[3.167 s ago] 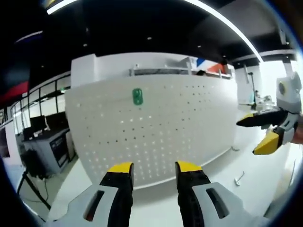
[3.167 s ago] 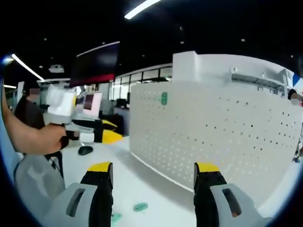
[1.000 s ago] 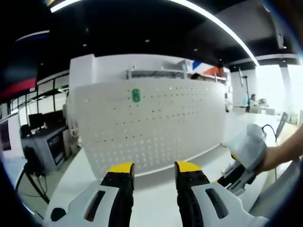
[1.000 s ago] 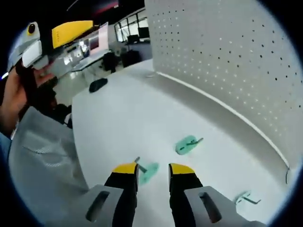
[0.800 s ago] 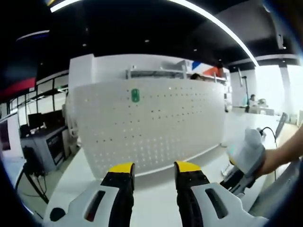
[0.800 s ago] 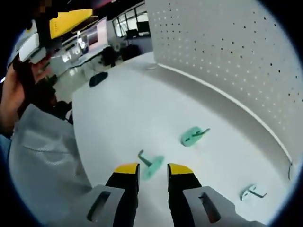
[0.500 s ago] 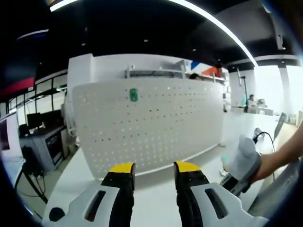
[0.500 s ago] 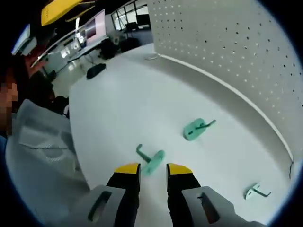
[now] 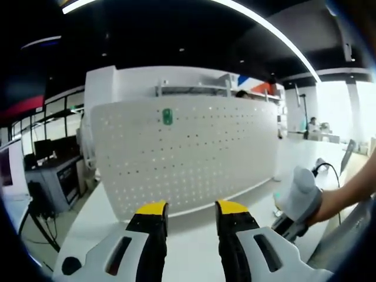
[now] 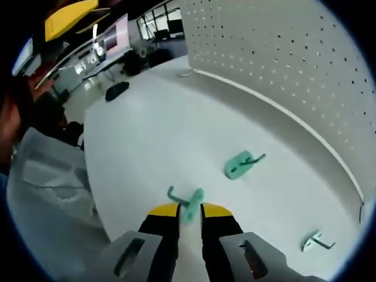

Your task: Insert the hook assembly into the mounting plate slot until the hook locks in place.

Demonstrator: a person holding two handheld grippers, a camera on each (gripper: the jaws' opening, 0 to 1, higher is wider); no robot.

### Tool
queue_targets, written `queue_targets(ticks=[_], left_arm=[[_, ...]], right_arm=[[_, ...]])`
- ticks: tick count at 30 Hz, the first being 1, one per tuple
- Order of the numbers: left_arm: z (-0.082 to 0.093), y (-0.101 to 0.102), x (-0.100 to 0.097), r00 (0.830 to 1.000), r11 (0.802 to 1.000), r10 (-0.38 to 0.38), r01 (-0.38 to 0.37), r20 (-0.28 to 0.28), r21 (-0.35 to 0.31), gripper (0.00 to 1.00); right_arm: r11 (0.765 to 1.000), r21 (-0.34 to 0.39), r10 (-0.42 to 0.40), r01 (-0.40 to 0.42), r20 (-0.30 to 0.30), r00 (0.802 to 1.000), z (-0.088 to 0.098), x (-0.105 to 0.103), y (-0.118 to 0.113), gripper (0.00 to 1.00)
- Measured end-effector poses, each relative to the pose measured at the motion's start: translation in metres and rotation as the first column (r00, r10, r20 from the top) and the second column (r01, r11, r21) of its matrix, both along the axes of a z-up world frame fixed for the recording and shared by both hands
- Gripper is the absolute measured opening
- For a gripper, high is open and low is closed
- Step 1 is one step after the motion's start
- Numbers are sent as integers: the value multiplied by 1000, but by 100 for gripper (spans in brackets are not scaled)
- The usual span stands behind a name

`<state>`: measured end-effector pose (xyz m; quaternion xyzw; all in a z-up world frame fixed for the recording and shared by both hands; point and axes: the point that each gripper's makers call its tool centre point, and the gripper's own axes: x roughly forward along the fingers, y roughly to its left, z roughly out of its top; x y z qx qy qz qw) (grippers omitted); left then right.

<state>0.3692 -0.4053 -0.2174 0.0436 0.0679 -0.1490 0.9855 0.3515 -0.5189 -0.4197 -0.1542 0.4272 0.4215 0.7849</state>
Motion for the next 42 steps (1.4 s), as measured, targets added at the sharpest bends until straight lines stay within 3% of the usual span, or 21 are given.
queue_targets(ticks=[12,21,42], left_arm=[[-1,1,-2,1000,1000,-2,2,-6,2,33],[-4,2,-3,1000,1000,-4,4,-12,4,32],[-6,4,-1,1000,1000,-3,3,-16,-5,32]], right_arm=[[1000,14,-20,20,2,1000,3,7,4,10],[1000,-16,-3,4,49,999,4,11,7,7],[999,-17,-30,30,25,999,0,16,2,3]])
